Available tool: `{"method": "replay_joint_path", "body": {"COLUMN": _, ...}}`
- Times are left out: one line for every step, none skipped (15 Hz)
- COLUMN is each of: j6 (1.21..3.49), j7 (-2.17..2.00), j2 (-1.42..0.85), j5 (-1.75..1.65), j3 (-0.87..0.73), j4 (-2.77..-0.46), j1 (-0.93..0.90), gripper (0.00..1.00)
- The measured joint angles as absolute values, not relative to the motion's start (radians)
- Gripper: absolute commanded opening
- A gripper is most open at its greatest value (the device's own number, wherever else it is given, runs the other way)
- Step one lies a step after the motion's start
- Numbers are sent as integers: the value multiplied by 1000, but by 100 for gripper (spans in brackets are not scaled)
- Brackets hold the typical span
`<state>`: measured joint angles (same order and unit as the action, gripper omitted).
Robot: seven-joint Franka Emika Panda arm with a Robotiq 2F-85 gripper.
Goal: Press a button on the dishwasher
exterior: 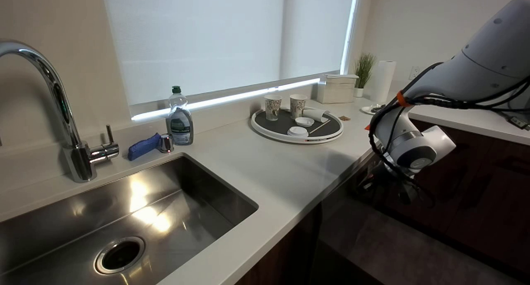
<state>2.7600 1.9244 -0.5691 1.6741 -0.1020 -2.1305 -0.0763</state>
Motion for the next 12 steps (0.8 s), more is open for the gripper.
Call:
{"method": "replay_joint_path", "body": {"j6": 2760, "j7": 1916, "j2": -569, "j5": 1663, "j3": -102, "j4": -2130, "j1": -76, "gripper": 0}}
{"method": "replay_joint_path", "body": {"j6": 2760, "j7": 1904, "j2": -569, "j5": 1649, "j3": -102, "j4": -2130, "j1": -76, "gripper": 0}}
{"method": "replay_joint_path", "body": {"j6": 2760, "j7": 1891, "j2": -568, "j5": 1633, "j3": -103, "j4": -2130, "j1": -76, "gripper": 0}}
{"method": "replay_joint_path", "body": {"j6": 2760, "j7": 1872, "j2": -568, "j5": 1607, "j3": -103, "j4": -2131, "j1": -77, "gripper": 0}}
{"method": "replay_joint_path", "body": {"j6": 2760, "j7": 1849, "j2": -567, "j5": 1580, "j3": -104, "j4": -2131, "j1": -78, "gripper": 0}}
{"method": "replay_joint_path", "body": {"j6": 2760, "j7": 1824, "j2": -565, "j5": 1551, "j3": -106, "j4": -2133, "j1": -81, "gripper": 0}}
{"method": "replay_joint_path", "body": {"j6": 2763, "j7": 1797, "j2": -563, "j5": 1522, "j3": -110, "j4": -2137, "j1": -85, "gripper": 0}}
{"method": "replay_joint_path", "body": {"j6": 2767, "j7": 1768, "j2": -560, "j5": 1490, "j3": -114, "j4": -2143, "j1": -90, "gripper": 0}}
{"method": "replay_joint_path", "body": {"j6": 2770, "j7": 1736, "j2": -555, "j5": 1456, "j3": -119, "j4": -2152, "j1": -96, "gripper": 0}}
{"method": "replay_joint_path", "body": {"j6": 2773, "j7": 1700, "j2": -550, "j5": 1419, "j3": -125, "j4": -2163, "j1": -103, "gripper": 0}}
{"method": "replay_joint_path", "body": {"j6": 2776, "j7": 1662, "j2": -545, "j5": 1378, "j3": -134, "j4": -2176, "j1": -112, "gripper": 0}}
{"method": "replay_joint_path", "body": {"j6": 2782, "j7": 1623, "j2": -539, "j5": 1339, "j3": -145, "j4": -2188, "j1": -123, "gripper": 0}}
